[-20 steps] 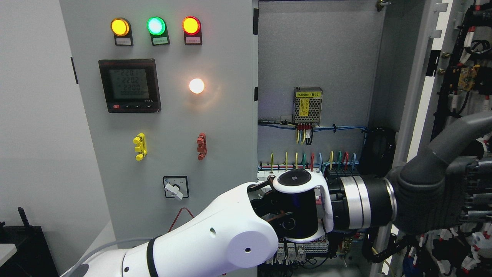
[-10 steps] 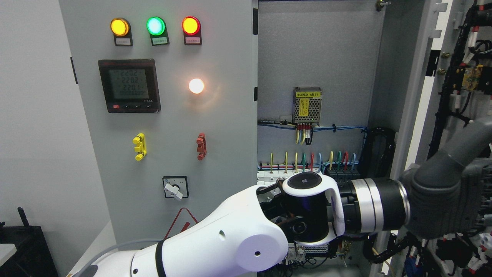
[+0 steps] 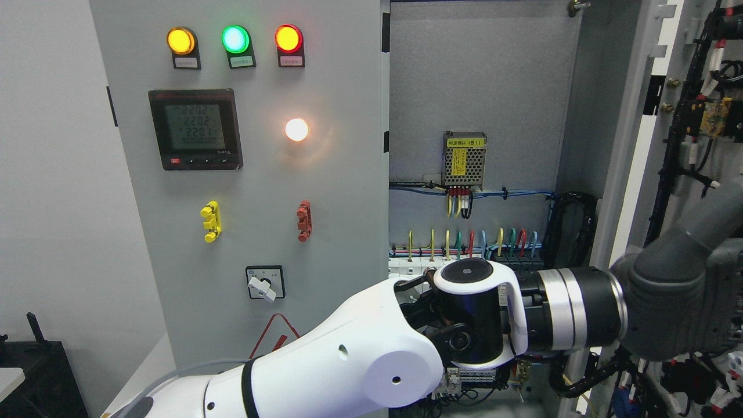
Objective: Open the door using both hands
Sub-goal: 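Push the door outward with the left hand, swinging it wide open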
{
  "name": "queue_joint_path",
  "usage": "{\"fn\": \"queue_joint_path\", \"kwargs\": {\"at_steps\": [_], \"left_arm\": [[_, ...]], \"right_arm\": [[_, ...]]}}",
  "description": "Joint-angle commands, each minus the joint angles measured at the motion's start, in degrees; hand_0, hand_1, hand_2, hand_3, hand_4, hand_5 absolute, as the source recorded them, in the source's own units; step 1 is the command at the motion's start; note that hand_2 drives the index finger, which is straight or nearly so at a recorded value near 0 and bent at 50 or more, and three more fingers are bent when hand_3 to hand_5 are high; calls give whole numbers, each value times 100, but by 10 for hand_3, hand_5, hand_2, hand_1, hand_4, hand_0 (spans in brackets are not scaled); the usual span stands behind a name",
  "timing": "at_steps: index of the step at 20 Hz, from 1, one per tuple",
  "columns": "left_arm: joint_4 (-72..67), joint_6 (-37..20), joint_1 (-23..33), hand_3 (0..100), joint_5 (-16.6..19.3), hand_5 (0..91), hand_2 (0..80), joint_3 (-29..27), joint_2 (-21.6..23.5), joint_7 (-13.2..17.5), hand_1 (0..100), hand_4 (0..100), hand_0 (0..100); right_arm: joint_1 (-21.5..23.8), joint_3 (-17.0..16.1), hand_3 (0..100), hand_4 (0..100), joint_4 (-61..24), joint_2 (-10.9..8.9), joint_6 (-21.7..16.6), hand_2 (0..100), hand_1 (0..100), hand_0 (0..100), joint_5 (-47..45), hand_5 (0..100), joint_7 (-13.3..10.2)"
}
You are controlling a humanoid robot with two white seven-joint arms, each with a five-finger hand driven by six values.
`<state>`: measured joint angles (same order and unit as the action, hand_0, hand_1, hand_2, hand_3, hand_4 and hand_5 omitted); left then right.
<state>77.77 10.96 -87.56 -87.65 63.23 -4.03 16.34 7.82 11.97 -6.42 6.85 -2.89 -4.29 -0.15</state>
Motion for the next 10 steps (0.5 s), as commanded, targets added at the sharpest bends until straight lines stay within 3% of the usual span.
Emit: {"fn": "queue_joint_path", "kwargs": {"at_steps": [1, 5, 10], "left_arm": [[-262, -331, -278, 0, -313, 0, 0, 497, -45, -26, 0, 32, 0], [-263, -340, -279, 0, -332, 0, 0, 542, -54, -447, 0, 32, 0], [-263, -375, -288, 0, -340, 0, 0, 743, -54, -501, 0, 32, 0]], "right_arm": [[0, -2, 0, 0, 0, 0, -1, 0, 0, 0, -1, 0, -3], [0, 7, 0, 0, 0, 0, -1, 0, 0, 0, -1, 0, -3], [0, -2, 0, 0, 0, 0, -1, 0, 0, 0, -1, 0, -3]]}}
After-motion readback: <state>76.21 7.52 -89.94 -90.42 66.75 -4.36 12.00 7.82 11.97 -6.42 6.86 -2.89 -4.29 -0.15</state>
